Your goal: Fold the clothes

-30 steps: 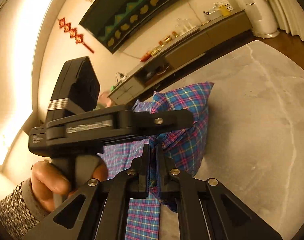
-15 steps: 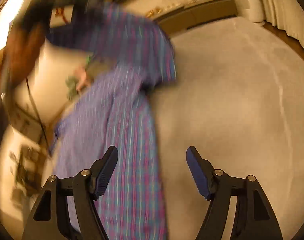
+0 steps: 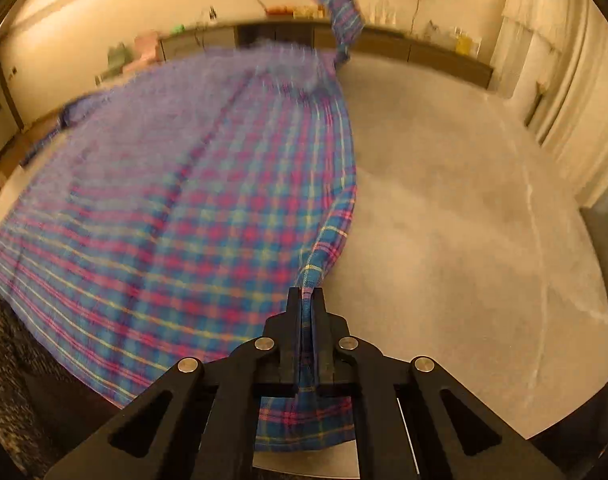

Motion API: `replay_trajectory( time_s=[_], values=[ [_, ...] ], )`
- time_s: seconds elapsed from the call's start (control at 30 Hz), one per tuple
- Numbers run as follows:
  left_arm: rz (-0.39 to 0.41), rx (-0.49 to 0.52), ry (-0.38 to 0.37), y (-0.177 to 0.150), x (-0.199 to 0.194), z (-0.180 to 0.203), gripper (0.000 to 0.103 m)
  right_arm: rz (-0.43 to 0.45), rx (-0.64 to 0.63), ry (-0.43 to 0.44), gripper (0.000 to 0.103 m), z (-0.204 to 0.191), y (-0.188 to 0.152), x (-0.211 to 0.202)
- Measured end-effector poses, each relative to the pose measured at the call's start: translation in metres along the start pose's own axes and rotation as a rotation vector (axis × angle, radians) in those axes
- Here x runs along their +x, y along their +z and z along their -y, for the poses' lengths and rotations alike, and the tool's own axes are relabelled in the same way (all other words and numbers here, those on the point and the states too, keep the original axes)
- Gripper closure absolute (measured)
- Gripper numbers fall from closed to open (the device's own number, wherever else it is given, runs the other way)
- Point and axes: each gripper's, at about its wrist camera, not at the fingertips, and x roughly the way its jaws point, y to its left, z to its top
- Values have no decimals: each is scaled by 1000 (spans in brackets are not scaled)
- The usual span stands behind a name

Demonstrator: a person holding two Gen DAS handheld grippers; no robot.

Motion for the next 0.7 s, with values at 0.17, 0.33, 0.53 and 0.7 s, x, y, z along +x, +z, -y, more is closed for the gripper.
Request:
replay_trajectory(
  time_s=[0.17, 0.33, 0.53, 0.7],
  values=[
    [63, -105, 44, 5, -35, -96, 98, 125, -22, 78, 99, -29, 6, -35],
    [116, -181, 92, 4, -65, -189, 98, 169, -139, 182, 99, -99, 24, -33],
    [159, -258, 171, -13, -76, -279, 98, 127, -298, 257, 99, -181, 19, -18],
    [140, -273, 261, -45, -62, -330, 98, 66, -400, 314, 99, -227, -8, 9]
  ],
)
